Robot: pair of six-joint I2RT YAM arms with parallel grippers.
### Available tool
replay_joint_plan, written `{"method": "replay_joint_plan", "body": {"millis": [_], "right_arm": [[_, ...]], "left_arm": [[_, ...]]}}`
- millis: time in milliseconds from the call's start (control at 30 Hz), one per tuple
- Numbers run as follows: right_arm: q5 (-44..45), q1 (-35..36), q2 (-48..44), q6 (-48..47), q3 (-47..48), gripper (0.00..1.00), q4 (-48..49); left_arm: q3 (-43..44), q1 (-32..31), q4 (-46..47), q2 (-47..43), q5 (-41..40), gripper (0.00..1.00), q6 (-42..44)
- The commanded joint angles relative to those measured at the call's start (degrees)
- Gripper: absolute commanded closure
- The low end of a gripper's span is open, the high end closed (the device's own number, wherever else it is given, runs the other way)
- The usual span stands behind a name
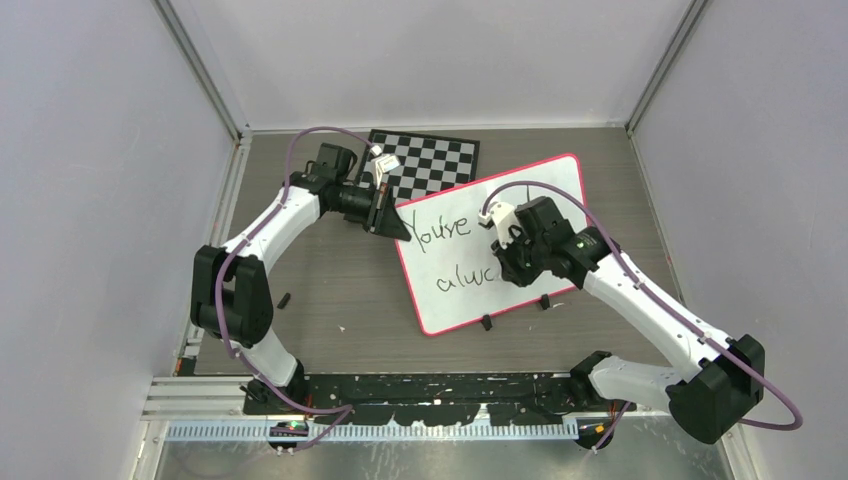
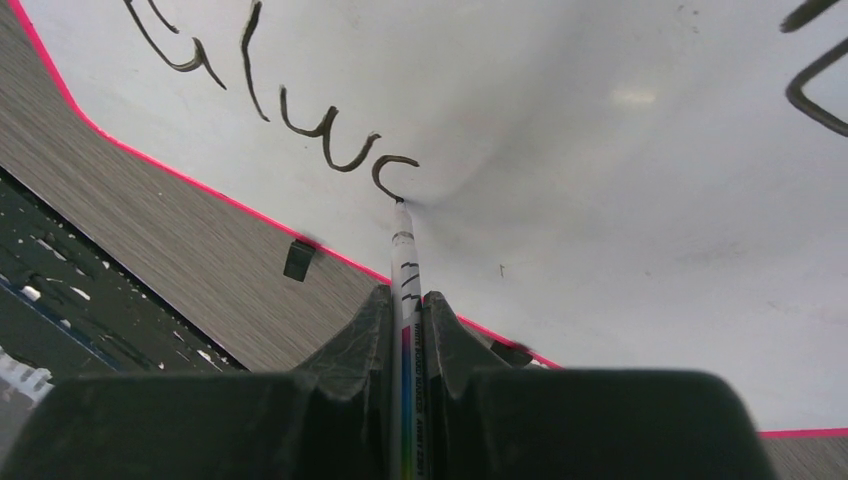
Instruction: Write a sentence on the whiteboard
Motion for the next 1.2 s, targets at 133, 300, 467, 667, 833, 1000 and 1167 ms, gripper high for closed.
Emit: {"method": "replay_joint_plan", "body": {"millis": [133, 300, 467, 667, 833, 1000, 1167], "right_arm": [[3.0, -2.1, 0.9, 0.1, 4.1, 1.00, 4.9], [2.5, -2.2, 1.2, 0.1, 4.2, 1.00, 5.4], [2.4, -2.5, 0.5, -0.1, 2.9, 1.00, 4.8], [2.8, -2.7, -1.2, -1.0, 0.2, 1.00, 2.8], [3.4, -3.2, -2.0, -1.5, 0.6, 1.00, 1.5], [2.8, -3.4, -2.4, -1.4, 3.8, 1.00, 0.0], [1.3, -3.7, -1.8, -1.0, 6.1, 1.00, -0.2]], "left_arm": [[1.2, -0.7, 0.3, 1.6, -4.1, 1.00, 1.1], [1.4, -0.7, 0.0, 1.7, -4.3, 1.00, 1.3], [1.4, -0.7, 0.0, 1.9, -4.3, 1.00, 1.4], [1.7, -0.7, -0.3, 1.9, -4.3, 1.00, 1.5], [1.7, -0.8, -0.4, 1.9, -4.1, 1.00, 1.5], [1.8, -0.7, -0.4, 1.6, -4.1, 1.00, 1.5], [1.9, -0.7, -0.4, 1.5, -4.0, 1.00, 1.5]]}}
